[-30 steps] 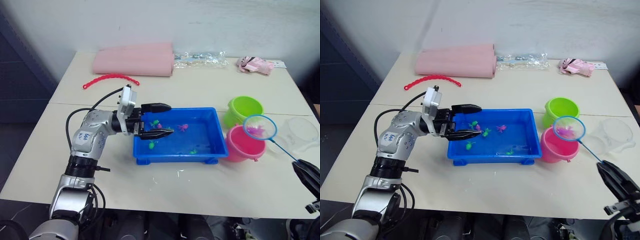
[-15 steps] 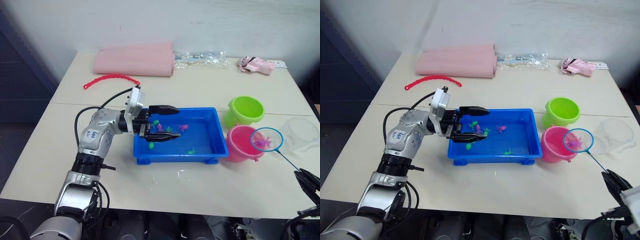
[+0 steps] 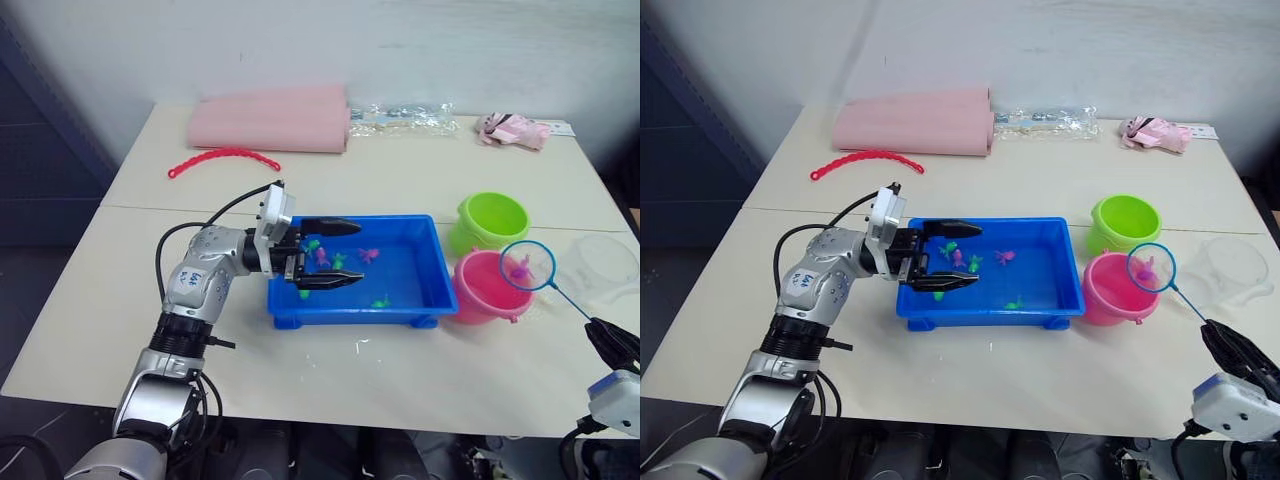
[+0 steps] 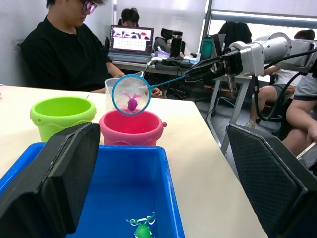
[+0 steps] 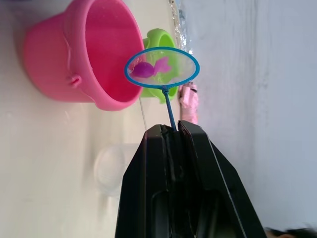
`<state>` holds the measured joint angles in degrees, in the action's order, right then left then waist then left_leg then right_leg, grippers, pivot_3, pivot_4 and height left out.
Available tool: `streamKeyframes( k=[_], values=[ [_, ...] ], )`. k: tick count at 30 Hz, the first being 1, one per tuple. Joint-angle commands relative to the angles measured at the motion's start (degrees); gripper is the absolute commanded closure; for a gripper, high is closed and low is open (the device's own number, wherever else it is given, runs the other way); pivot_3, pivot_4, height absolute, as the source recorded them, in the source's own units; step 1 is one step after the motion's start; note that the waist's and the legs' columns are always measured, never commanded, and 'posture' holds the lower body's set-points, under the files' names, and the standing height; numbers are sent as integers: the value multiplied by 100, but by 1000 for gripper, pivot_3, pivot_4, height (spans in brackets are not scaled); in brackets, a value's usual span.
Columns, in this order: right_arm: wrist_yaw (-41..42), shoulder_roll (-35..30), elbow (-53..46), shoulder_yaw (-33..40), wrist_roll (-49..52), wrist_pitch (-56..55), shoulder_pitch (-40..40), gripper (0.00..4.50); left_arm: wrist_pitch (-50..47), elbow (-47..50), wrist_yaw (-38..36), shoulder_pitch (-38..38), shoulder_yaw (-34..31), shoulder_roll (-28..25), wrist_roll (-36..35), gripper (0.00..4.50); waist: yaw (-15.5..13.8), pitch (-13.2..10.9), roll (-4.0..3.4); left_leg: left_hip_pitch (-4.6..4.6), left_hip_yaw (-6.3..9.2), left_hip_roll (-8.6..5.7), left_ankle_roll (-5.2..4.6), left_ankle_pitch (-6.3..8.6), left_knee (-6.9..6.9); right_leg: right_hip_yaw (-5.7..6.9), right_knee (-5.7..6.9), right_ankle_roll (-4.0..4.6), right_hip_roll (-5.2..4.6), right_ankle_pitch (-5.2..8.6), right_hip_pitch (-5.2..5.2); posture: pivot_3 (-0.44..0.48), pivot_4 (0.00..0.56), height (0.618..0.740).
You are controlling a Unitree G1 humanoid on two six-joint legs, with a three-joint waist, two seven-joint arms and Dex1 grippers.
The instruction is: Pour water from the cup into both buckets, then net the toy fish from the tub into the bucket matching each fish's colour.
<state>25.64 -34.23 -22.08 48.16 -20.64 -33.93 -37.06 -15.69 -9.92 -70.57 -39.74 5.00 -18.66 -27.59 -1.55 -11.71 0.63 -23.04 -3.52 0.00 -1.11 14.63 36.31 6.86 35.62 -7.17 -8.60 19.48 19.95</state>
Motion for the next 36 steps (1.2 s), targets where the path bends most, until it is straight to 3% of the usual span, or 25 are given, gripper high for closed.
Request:
streamKeyframes(
  k=[1,6,10,15,17,21,25,32,36],
  values=[
    [-342,-171,56,382,-401,-305,-39,4500,99,85,33,7,-47,21,-9,78,2,0,0,0,0,0,0,0,2,-1,0,0,0,0,0,0,150,740],
    [-481,-332,175,364,-704,-642,-189,4500,121,44,29,7,-80,-3,-21,78,3,0,0,1,-2,1,0,0,1,-1,0,0,1,0,0,0,150,740],
    [-512,-283,159,351,-222,-552,-145,4500,125,51,50,62,-131,-67,-21,78,9,0,0,2,-2,1,-1,-1,3,-1,0,0,1,0,-2,0,150,740],
    [272,-80,-407,-764,3225,886,-231,4500,190,70,-3,349,-431,-329,-130,78,37,0,0,19,2,8,-1,0,0,1,-5,1,5,0,-22,0,150,740],
    [397,-92,-725,-944,4135,1516,-167,4500,223,98,-32,486,-535,-431,-164,78,42,0,-2,33,1,14,-1,0,-6,-2,-6,3,6,1,-32,0,150,740],
    [514,-526,-1324,-1559,5970,3172,363,4500,225,328,222,878,-948,-759,-170,78,49,0,-1,50,-2,15,-7,5,-5,-13,-4,3,4,1,-44,0,150,740],
    [-50,-1226,-1427,-2152,7426,5161,1298,4500,366,328,316,1150,-1281,-1275,-31,78,33,-1,1,52,-3,24,-10,16,-3,-47,-1,6,4,1,-40,0,150,740],
    [180,-2270,-708,-3327,7048,6923,3174,4500,31,846,286,1617,-1585,-2024,-223,78,6,-1,0,15,0,22,-11,23,10,-38,-8,10,5,3,-18,0,150,740],
    [689,-2685,-513,-3783,6799,7504,3715,4500,-351,1362,483,1853,-1695,-2129,-432,78,9,-1,1,-18,-7,16,-23,29,25,-6,2,-2,3,-4,3,0,150,740]
  ],
)
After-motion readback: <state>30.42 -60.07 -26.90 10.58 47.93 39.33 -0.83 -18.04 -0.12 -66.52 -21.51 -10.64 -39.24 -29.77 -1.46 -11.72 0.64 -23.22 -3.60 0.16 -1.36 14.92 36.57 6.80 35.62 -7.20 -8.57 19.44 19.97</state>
